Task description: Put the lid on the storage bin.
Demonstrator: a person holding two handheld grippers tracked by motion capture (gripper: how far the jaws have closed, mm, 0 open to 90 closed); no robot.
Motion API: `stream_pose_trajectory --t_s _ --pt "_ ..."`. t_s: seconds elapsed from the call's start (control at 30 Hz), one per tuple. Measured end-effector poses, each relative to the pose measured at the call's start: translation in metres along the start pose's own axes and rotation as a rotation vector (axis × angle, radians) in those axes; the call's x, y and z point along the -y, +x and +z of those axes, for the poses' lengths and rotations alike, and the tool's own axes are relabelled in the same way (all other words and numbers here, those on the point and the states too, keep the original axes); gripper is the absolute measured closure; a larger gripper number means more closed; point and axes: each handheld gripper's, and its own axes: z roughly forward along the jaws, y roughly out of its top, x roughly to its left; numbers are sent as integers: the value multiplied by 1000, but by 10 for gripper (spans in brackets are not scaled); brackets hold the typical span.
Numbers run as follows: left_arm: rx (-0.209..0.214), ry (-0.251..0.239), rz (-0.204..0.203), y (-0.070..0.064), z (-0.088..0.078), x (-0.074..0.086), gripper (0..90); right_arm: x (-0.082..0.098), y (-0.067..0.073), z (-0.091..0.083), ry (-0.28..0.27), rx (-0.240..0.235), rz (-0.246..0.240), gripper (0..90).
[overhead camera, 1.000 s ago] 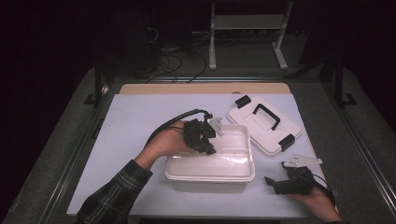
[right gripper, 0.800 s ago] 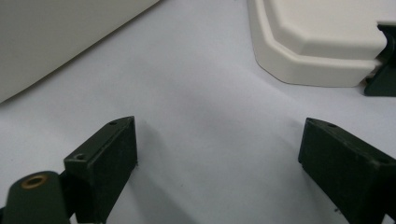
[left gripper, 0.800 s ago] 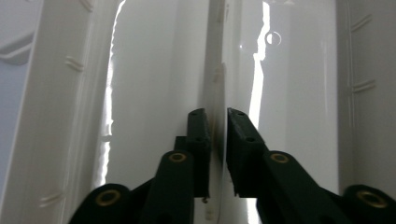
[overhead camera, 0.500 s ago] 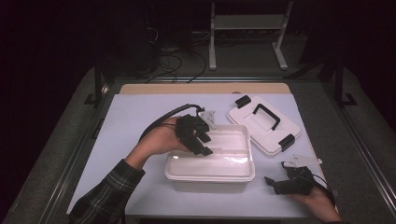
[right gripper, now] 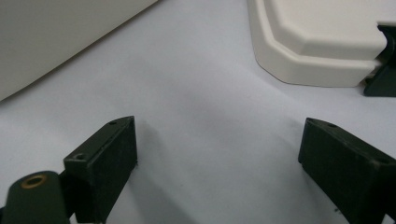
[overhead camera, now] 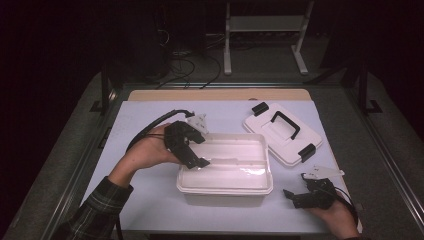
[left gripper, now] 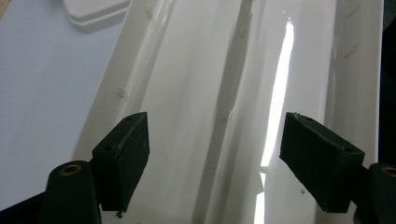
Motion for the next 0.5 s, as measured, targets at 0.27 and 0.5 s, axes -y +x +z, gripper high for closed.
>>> stream_pose_trajectory --t_s 0.27,0.5 --pt "-56 -20 -39 2 -19 27 164 0 0 0 0 0 -1 108" --pt "-104 -20 -105 3 -29 61 101 0 0 0 0 1 -3 108"
